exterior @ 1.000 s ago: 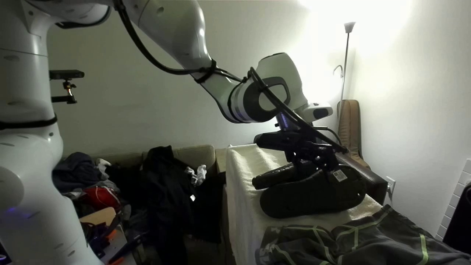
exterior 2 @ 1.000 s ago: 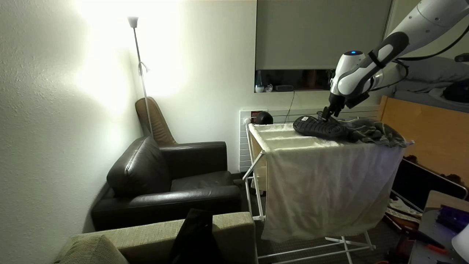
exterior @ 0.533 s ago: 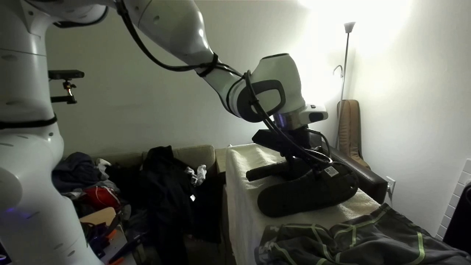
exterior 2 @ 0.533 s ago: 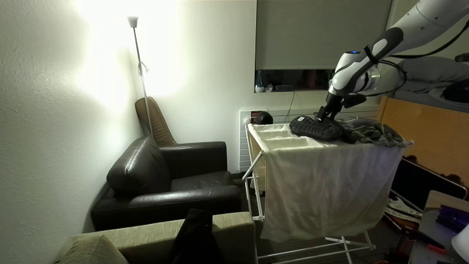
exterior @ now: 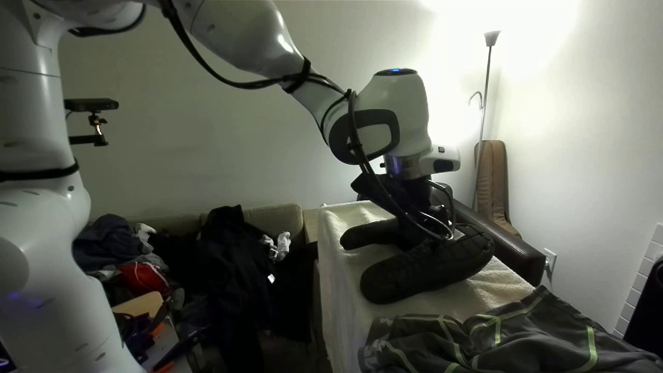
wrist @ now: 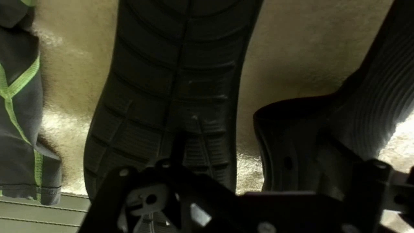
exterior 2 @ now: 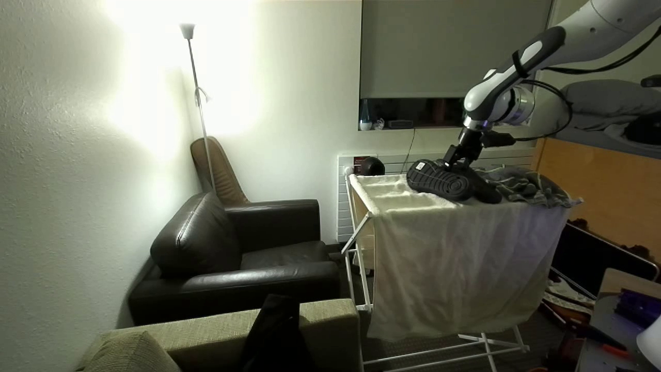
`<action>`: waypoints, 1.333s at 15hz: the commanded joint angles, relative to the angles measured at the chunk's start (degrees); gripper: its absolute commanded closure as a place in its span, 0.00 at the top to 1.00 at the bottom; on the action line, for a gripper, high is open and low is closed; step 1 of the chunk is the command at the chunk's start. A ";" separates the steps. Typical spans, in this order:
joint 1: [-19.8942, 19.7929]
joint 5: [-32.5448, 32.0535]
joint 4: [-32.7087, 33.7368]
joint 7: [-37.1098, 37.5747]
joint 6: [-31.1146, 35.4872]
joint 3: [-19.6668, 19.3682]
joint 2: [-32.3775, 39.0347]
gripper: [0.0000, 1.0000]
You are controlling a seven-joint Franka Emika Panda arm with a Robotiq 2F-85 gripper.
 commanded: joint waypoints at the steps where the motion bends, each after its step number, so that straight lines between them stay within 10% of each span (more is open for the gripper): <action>1: -0.78 5.68 -0.49 -3.74 -2.77 1.71 -0.90 1.00; 20: -0.29 26.24 -0.14 -18.36 -9.01 6.43 -0.62 1.00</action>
